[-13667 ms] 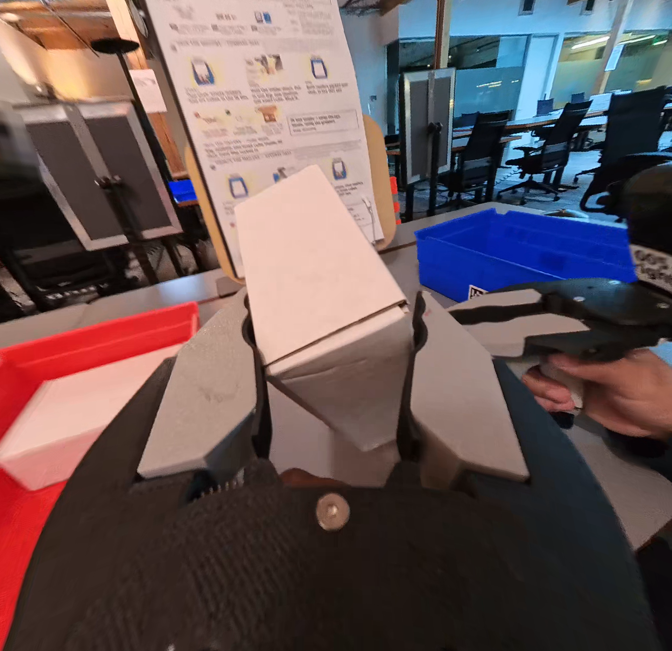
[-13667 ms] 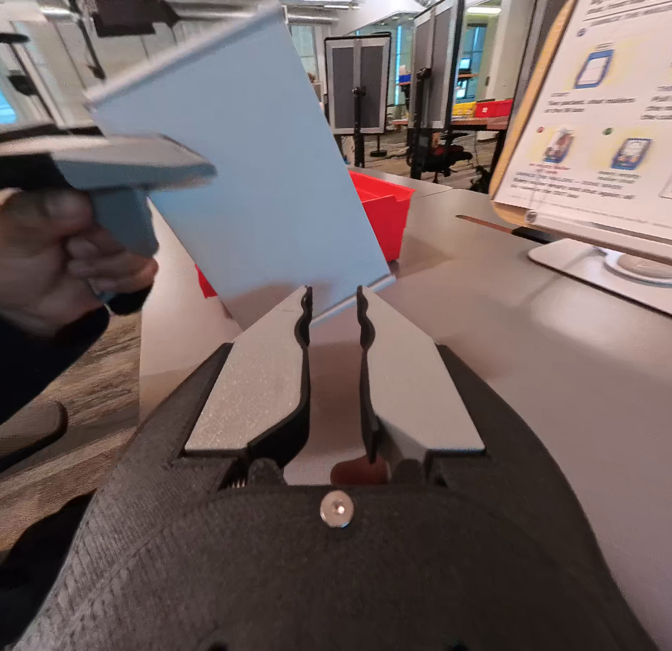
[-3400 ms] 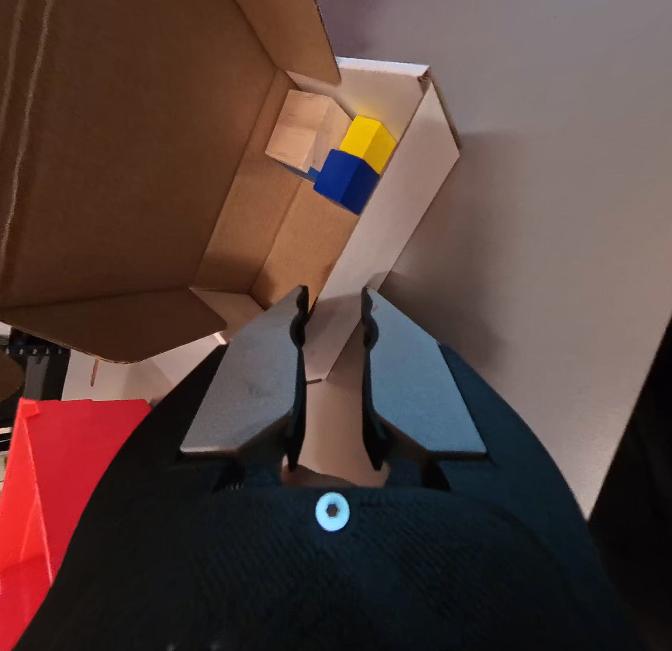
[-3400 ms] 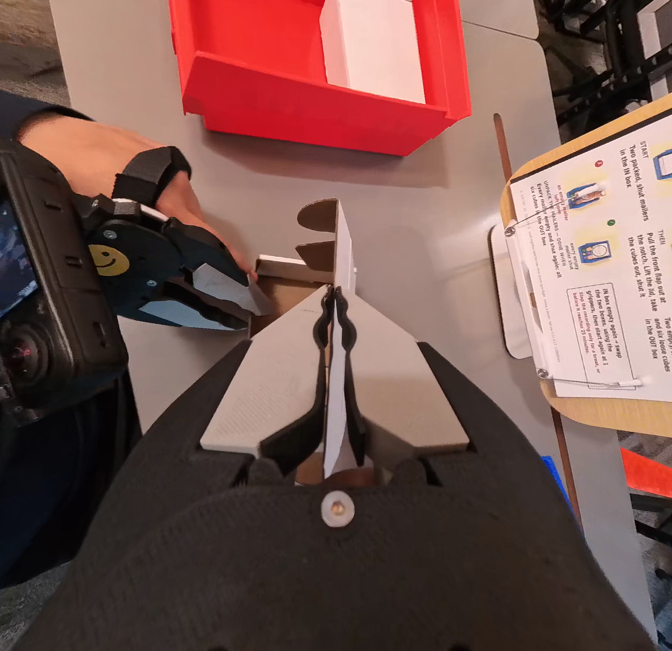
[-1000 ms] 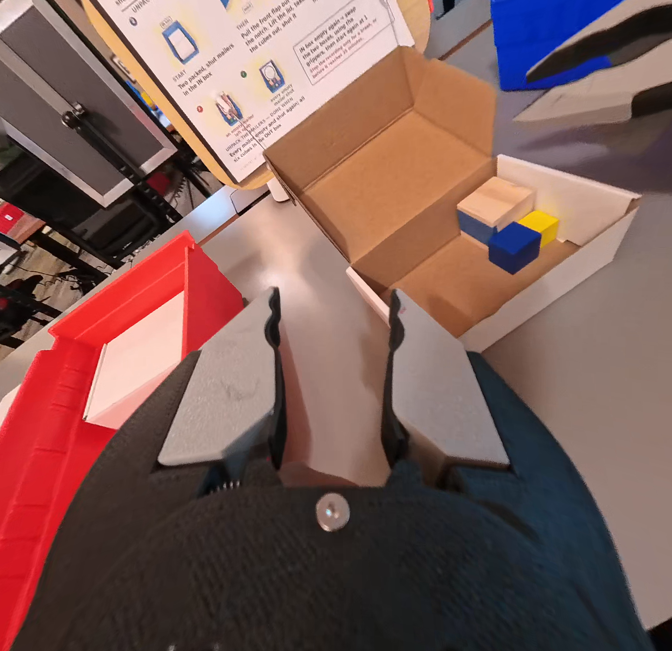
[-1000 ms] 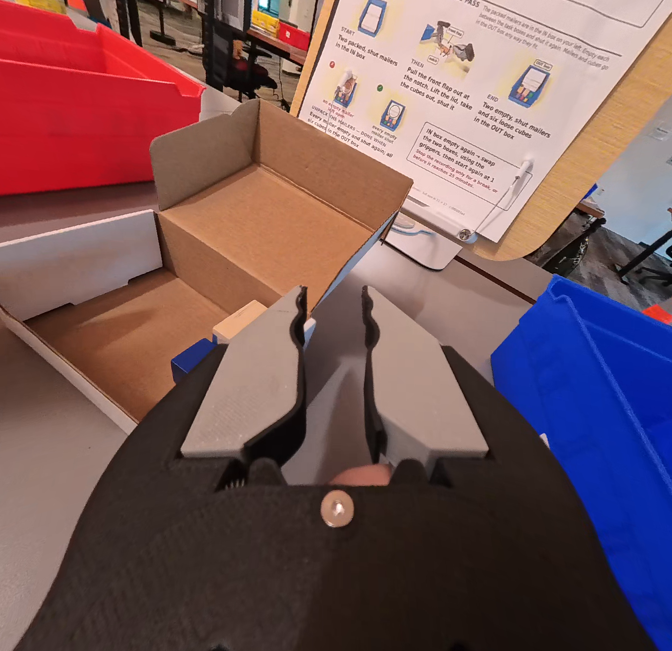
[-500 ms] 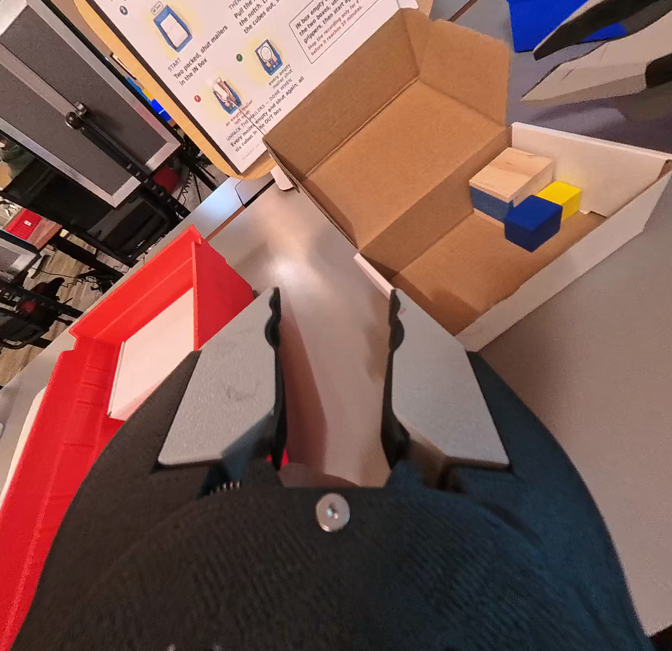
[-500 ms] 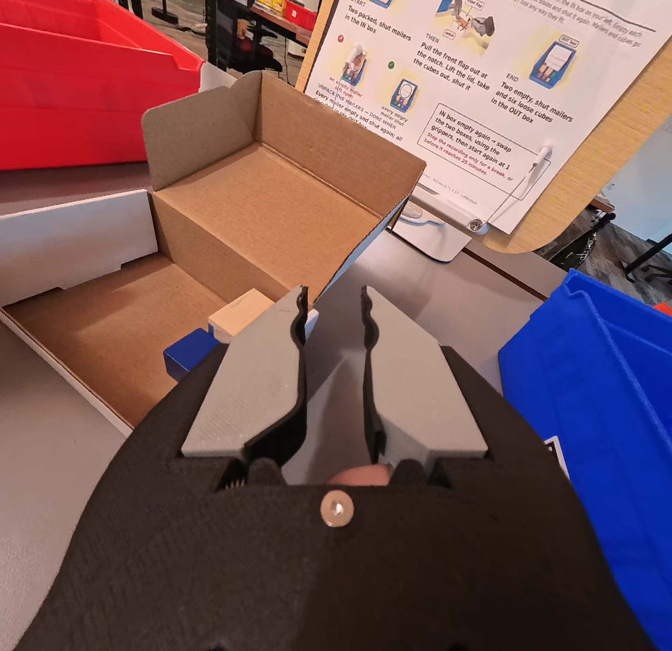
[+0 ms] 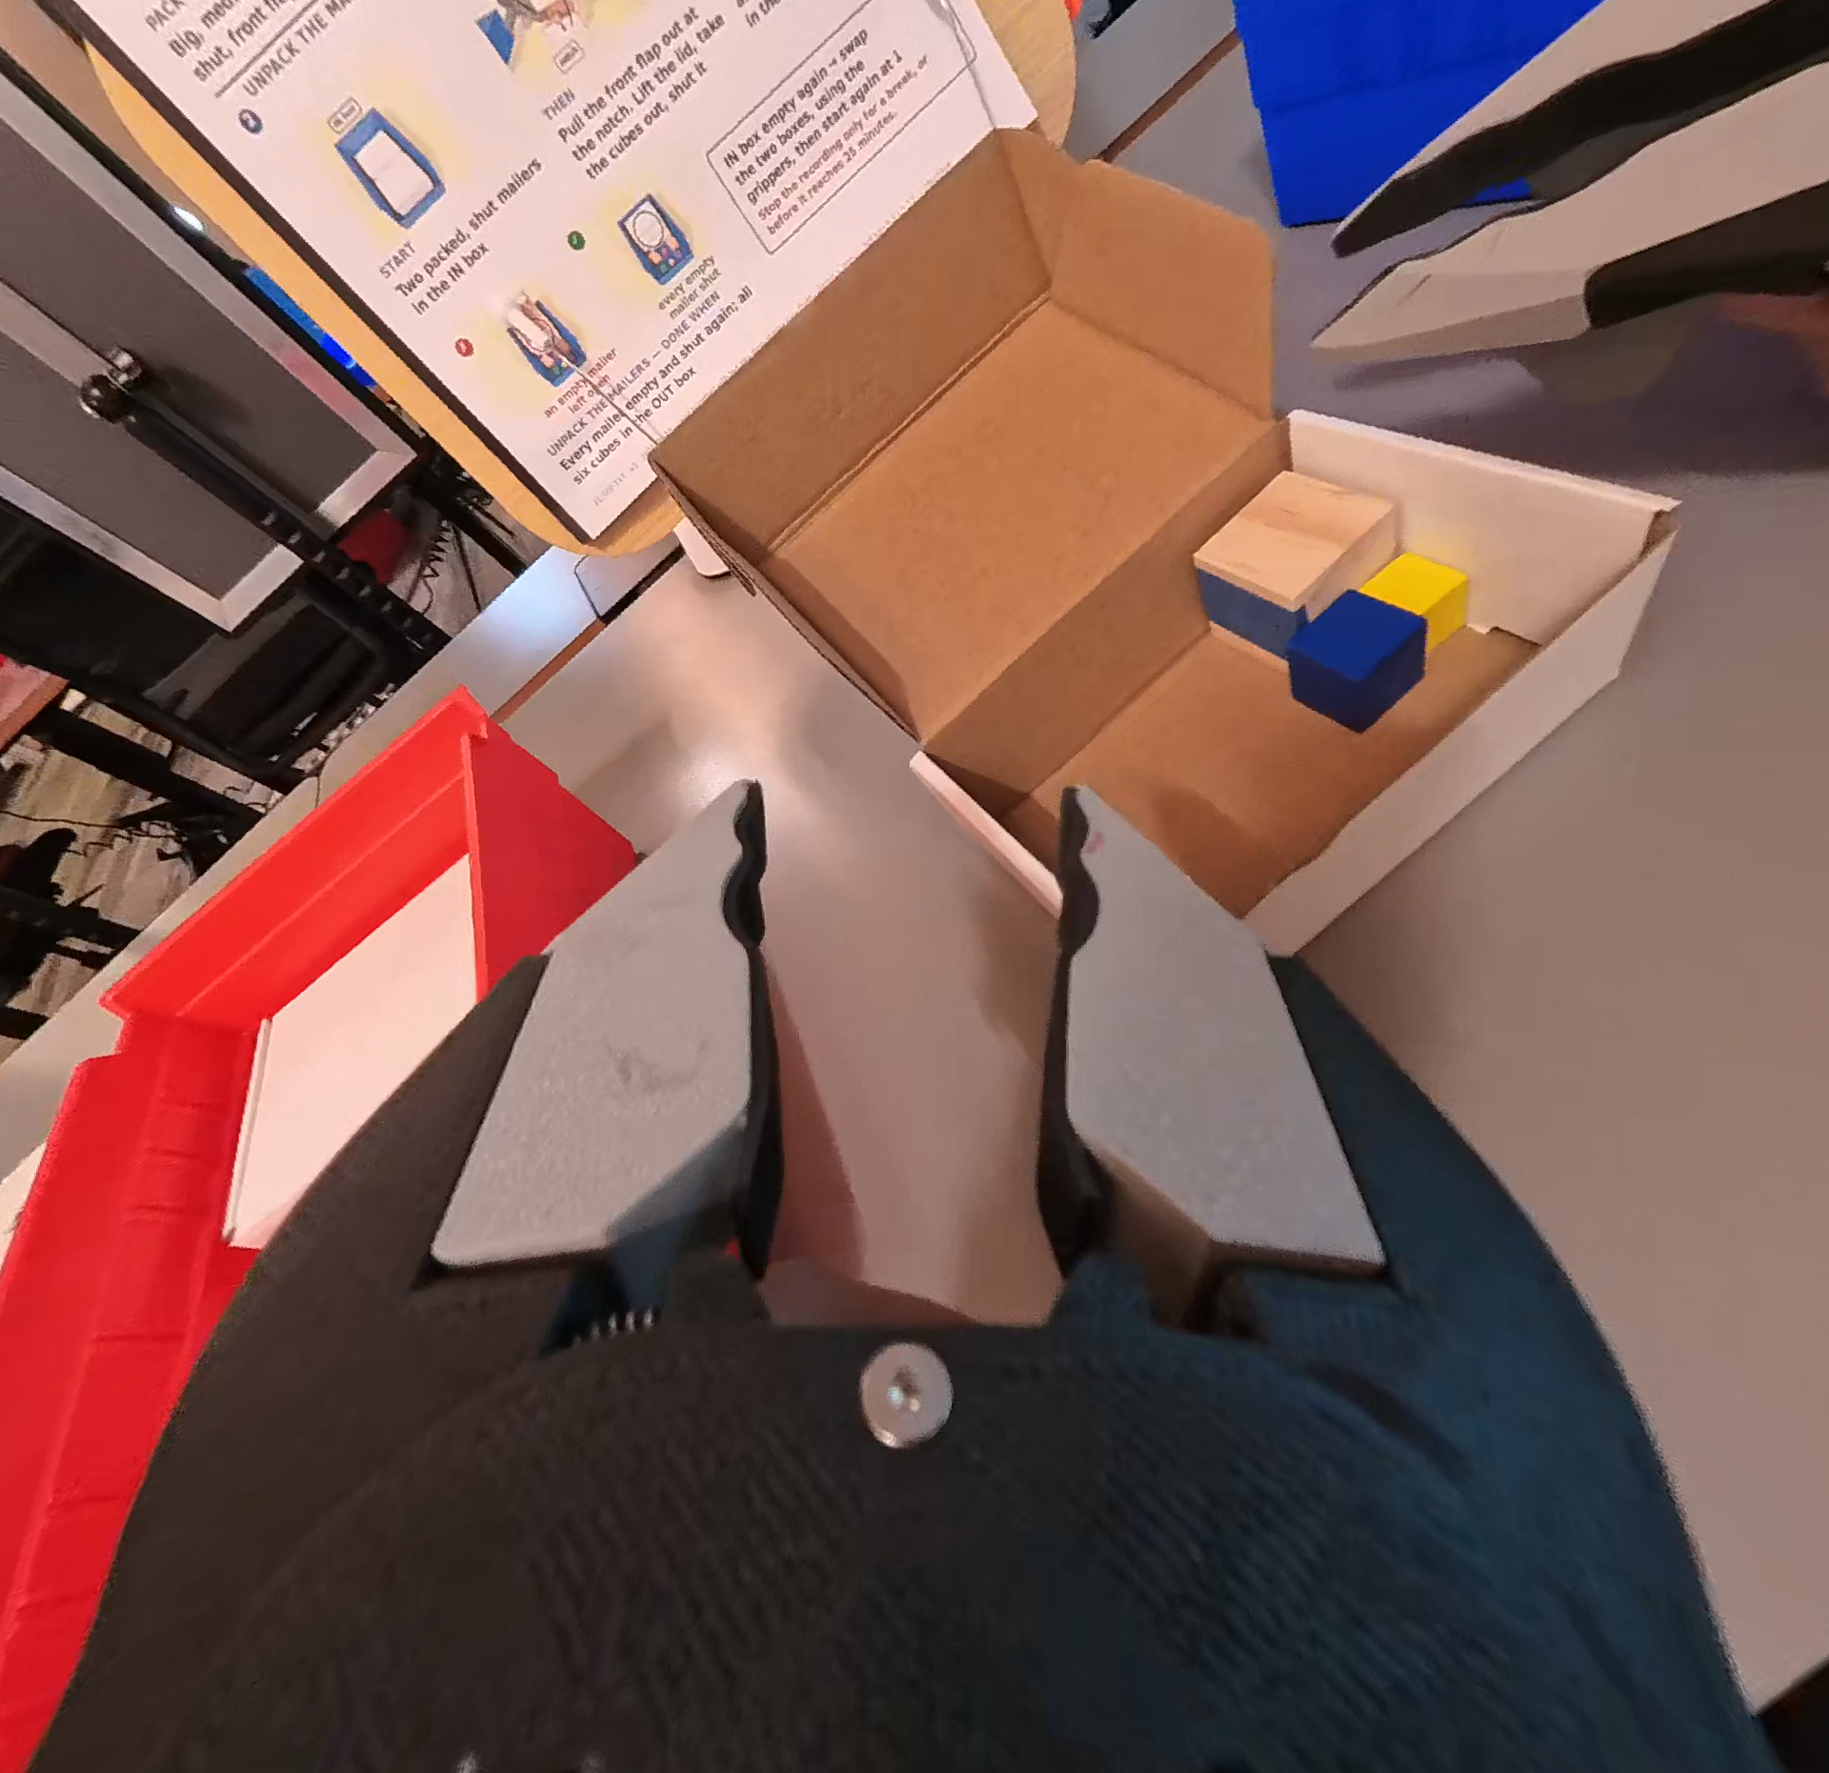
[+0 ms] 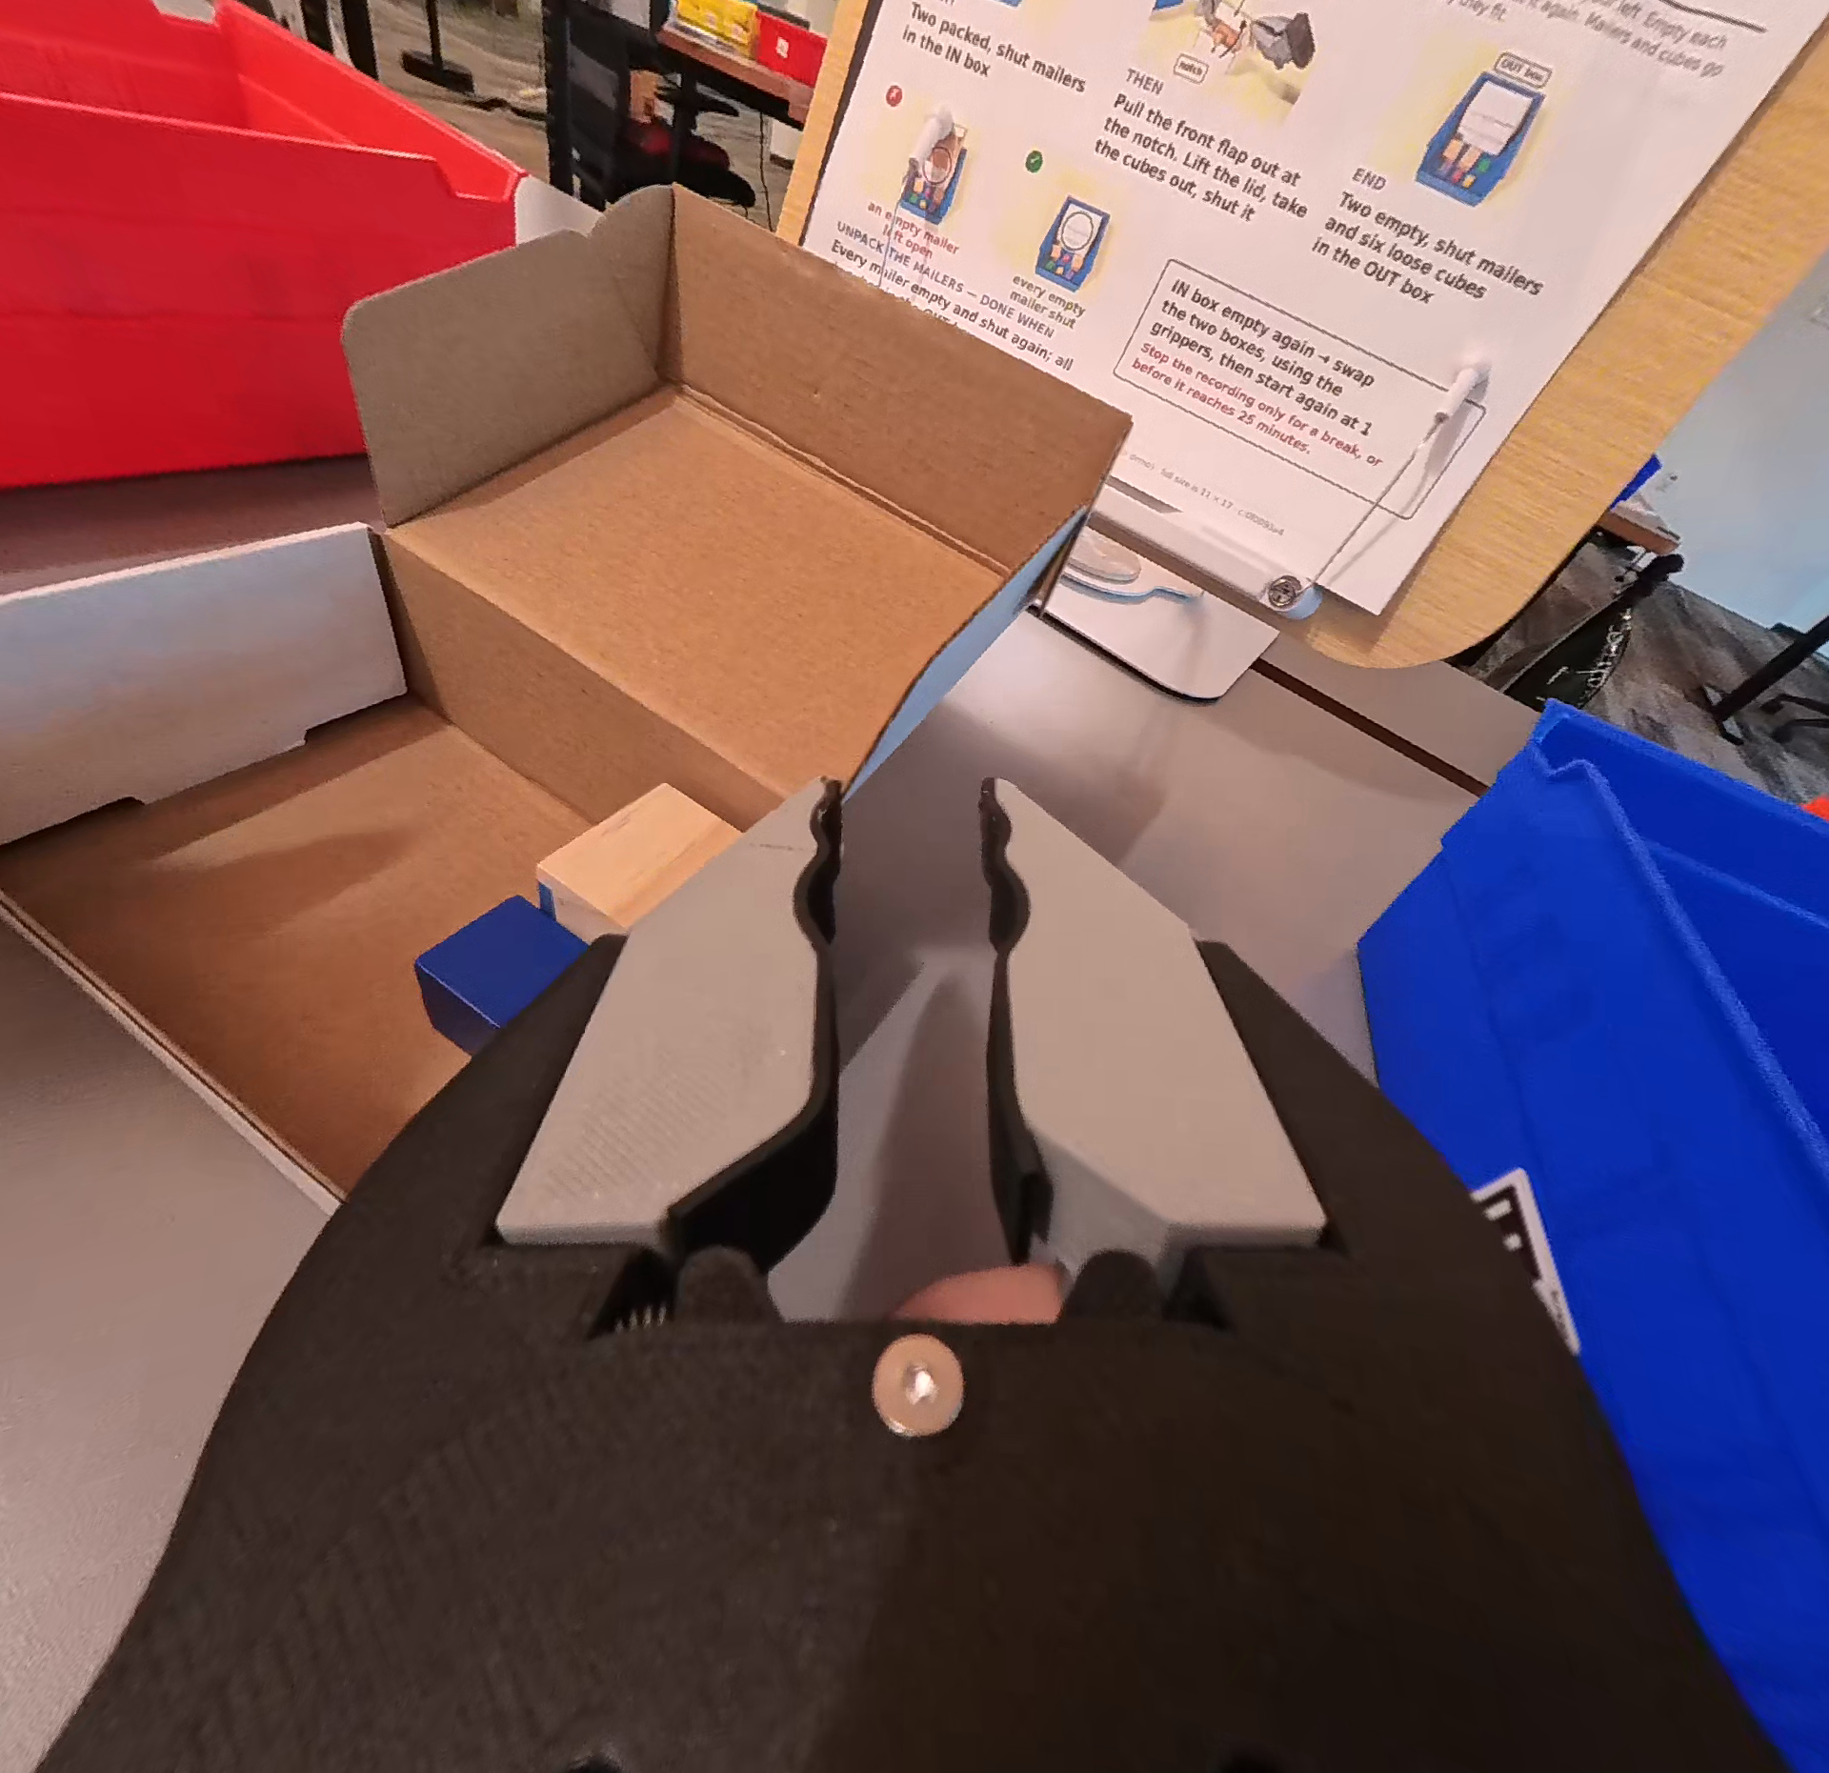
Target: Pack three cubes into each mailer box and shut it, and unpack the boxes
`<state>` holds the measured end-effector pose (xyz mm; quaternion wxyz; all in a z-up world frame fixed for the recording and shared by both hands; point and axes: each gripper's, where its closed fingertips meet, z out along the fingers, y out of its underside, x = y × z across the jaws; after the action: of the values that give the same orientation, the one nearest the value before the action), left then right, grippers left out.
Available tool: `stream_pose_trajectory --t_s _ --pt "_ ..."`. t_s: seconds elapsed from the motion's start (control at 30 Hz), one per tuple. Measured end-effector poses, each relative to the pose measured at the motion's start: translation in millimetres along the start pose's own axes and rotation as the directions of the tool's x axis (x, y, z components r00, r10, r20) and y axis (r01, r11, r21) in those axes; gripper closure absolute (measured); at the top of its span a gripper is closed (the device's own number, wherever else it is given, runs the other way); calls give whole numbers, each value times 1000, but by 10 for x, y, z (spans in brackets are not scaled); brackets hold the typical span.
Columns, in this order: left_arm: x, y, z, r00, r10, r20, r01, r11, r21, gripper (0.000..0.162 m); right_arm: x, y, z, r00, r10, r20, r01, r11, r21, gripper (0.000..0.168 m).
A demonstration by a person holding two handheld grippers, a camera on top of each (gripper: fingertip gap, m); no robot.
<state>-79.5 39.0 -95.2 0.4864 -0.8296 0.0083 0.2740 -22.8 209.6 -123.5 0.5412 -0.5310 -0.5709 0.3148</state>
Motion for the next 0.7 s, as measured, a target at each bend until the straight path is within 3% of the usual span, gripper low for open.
stream_pose_trajectory --t_s 0.17,0.57,0.7 --pt "194 16 37 997 26 -70 -26 1000 -4 108 -81 -37 -34 999 -9 33 9 1000 9 140" --pt "719 37 187 971 58 -233 -65 998 -20 110 -37 -143 -270 986 131 106 -140 986 92 127" --pt "751 36 194 966 38 -256 -45 999 -21 113 -134 -159 -276 973 169 155 -181 981 66 108"
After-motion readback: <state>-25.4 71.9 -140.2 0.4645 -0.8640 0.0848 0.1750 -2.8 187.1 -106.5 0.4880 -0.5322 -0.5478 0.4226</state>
